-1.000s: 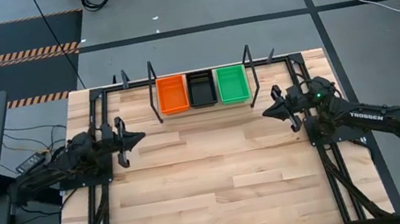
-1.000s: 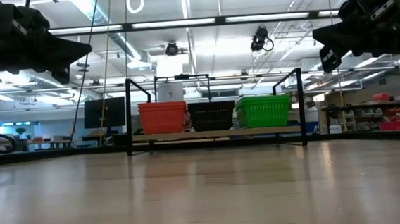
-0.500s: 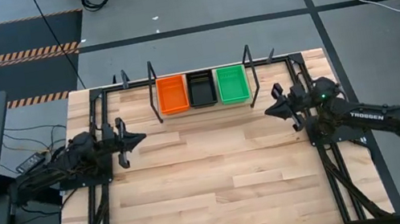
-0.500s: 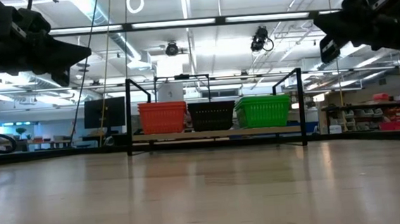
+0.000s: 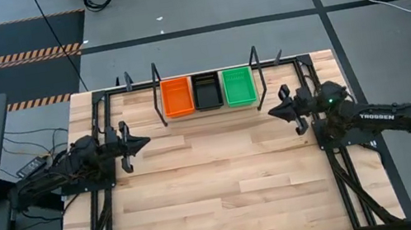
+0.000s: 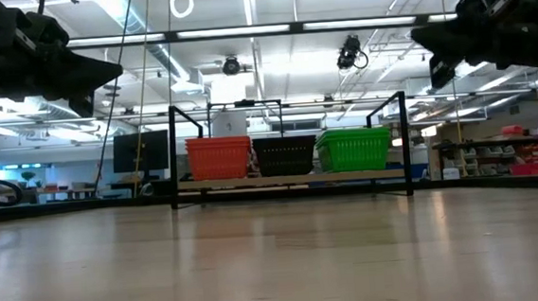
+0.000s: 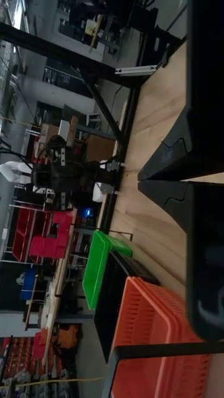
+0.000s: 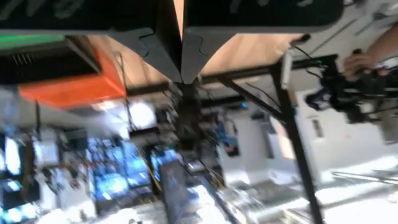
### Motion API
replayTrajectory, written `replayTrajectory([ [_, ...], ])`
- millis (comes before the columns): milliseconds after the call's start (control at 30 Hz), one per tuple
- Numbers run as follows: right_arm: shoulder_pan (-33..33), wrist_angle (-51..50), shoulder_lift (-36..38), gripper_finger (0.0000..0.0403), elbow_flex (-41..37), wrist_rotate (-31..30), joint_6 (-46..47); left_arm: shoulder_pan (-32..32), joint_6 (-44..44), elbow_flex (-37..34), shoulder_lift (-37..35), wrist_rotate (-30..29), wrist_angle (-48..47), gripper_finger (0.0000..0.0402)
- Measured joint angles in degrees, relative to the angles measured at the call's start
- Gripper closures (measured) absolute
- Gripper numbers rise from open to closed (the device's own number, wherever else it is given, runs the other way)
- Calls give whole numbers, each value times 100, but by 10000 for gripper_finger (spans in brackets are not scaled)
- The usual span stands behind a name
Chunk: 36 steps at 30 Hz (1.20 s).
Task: Stack baskets on shelf by color
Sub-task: Return to Home Position
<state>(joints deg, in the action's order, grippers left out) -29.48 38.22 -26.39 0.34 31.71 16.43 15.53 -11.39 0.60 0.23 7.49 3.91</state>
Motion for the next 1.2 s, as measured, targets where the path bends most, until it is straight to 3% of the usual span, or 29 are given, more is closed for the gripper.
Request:
replayTrajectory([
  [167,1092,-393,-206,399,4,-1299,-320,0,-3,2,2,-2,-87,395],
  [400,2986,-13,-464,401,4,-3719,-997,0,-73,5,2,-9,-111,395],
  [533,3549,-45,-482,401,4,-4784,-1569,0,-20,7,2,-9,-113,395],
  [633,3503,-56,-419,401,4,-4817,-1669,0,-19,7,2,-2,-113,395],
  [800,3228,-349,-20,401,4,-4082,-1426,0,-16,9,2,30,-113,395],
  [1200,3157,-2989,2231,401,106,-3884,-1029,-2,5,11,2,157,-114,395],
])
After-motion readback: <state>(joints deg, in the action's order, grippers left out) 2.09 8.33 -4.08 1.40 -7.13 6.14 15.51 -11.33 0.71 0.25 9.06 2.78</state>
